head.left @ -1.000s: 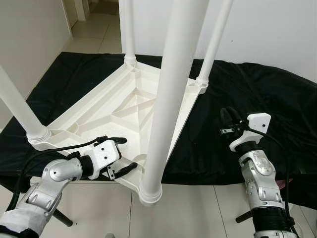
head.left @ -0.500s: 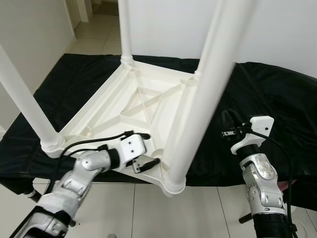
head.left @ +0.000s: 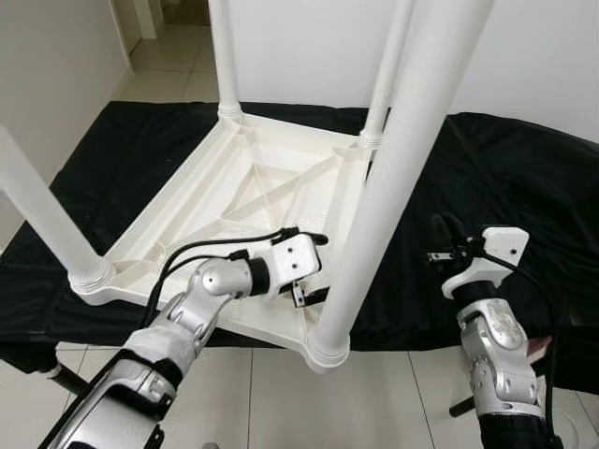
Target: Building children table
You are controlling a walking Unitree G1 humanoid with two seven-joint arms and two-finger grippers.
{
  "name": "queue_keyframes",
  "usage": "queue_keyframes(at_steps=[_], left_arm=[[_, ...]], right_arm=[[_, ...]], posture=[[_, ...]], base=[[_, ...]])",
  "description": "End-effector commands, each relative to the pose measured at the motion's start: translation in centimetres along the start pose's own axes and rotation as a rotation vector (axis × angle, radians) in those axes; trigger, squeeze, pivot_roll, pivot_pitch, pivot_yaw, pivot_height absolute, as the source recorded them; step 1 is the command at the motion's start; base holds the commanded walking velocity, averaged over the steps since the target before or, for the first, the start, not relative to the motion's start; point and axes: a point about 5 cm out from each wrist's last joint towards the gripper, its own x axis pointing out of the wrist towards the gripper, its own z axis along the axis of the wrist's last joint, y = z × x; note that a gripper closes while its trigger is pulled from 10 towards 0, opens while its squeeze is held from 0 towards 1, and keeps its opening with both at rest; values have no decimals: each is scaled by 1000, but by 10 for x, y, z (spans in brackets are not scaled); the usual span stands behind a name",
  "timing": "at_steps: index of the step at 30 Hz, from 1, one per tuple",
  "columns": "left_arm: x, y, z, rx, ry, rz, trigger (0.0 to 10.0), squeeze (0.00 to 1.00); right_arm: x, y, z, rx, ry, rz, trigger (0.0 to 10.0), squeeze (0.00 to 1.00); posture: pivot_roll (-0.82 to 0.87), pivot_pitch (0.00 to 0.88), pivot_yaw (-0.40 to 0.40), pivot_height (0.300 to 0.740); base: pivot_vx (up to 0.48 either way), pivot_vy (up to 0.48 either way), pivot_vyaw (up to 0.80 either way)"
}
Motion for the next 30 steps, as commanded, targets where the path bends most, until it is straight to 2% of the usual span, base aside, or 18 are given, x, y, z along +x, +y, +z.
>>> queue_keyframes(at_steps=[1, 7, 10, 11, 13, 15, 17, 20, 22, 25, 28, 29, 30], left_arm=[[-4, 4, 2, -4, -14, 33, 10000, 0], [-30, 11, -1, -63, -30, 35, 10000, 0], [-36, 13, -2, -67, -25, 38, 10000, 0], [-43, 13, -3, -64, -13, 37, 10000, 0], [-43, 13, -3, -64, -13, 37, 10000, 0], [-58, 10, -7, -49, 21, 9, 10000, 0], [-63, 7, -8, -47, 36, -8, 10000, 0], [-67, 4, -10, -51, 50, -23, 10000, 0], [-73, -4, -13, -55, 77, -55, 10000, 0], [-73, -4, -13, -55, 77, -55, 10000, 0], [-77, -13, -17, -61, 94, -94, 10000, 0], [-78, -16, -19, -65, 101, -102, 10000, 0], [-78, -18, -21, -72, 110, -106, 10000, 0]], right_arm=[[-2, -1, 1, 6, 3, -7, 10000, 0], [-7, 3, -4, 24, 24, -1, 10000, 0], [-7, 6, -5, 33, 27, 7, 10000, 0], [-8, 8, -6, 37, 33, 16, 10000, 0], [-8, 8, -6, 37, 33, 16, 10000, 0], [-13, 15, -9, 50, 50, 65, 10000, 0], [-16, 16, -10, 51, 62, 87, 10000, 0], [-22, 17, -12, 47, 78, 106, 10000, 0], [-33, 17, -15, 39, 111, 126, 10000, 0], [-33, 17, -15, 39, 111, 126, 10000, 0], [-44, 18, -18, 36, 141, 148, 10000, 0], [-48, 18, -19, 33, 154, 160, 10000, 196], [-50, 17, -19, 34, 163, 167, 10000, 1000]], posture=[[-113, 0, 3, 740], [-87, 4, -9, 740], [-80, 6, -12, 740], [-75, 6, -14, 740], [-75, 6, -14, 740], [-66, 9, -18, 740], [-66, 9, -18, 740], [-65, 10, -20, 740], [-75, 10, -21, 740], [-75, 10, -21, 740], [-80, 11, -18, 740], [-83, 7, -19, 740], [-83, 7, -19, 740]], base=[[0, 0, 0], [0, 0, 0], [0, 0, 0], [0, 0, 0], [0, 0, 0], [0, 0, 0], [0, 0, 0], [0, 0, 0], [0, 0, 0], [0, 0, 0], [0, 0, 0], [0, 0, 0], [0, 0, 0]])
